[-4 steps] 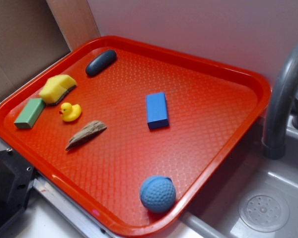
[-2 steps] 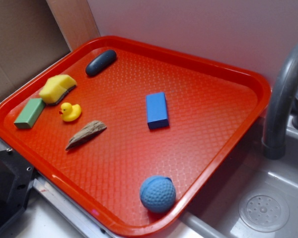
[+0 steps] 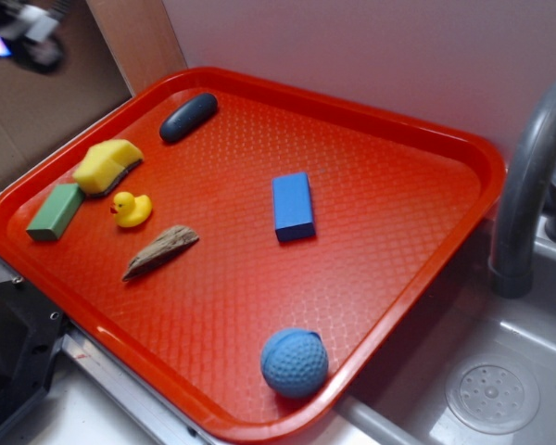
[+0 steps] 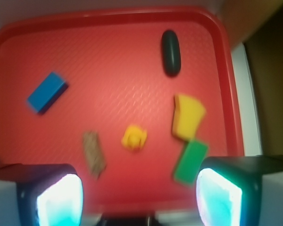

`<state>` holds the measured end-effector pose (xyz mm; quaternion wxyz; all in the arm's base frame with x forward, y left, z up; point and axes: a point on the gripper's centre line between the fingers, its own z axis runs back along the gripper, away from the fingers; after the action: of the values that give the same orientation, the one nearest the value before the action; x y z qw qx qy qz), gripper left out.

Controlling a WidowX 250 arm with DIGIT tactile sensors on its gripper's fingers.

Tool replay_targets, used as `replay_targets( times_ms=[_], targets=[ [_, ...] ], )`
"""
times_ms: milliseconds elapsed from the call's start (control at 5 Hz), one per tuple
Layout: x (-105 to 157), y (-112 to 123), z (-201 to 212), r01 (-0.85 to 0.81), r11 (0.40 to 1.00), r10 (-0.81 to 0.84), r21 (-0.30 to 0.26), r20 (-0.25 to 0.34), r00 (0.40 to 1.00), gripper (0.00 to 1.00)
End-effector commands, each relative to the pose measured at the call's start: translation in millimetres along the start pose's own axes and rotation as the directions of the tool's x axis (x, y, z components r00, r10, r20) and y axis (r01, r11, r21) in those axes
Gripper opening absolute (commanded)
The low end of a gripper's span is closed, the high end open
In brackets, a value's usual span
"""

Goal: Grab the plastic pickle.

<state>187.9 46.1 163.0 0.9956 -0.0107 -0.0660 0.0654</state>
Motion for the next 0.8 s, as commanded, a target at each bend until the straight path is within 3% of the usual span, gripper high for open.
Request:
replay_targets(
  times_ms=[0,400,600],
  targets=[
    [52.6,5.3,-57.9,0.031,1.0,-0.031,0.006,0.015,0.999,1.0],
    [63.0,24.4,-79.8,0.048,0.999,-0.049,0.02,0.023,0.999,1.0],
    [68.6,18.7,-97.0,0.041,0.999,-0.042,0.022,0.027,0.999,1.0]
  ],
)
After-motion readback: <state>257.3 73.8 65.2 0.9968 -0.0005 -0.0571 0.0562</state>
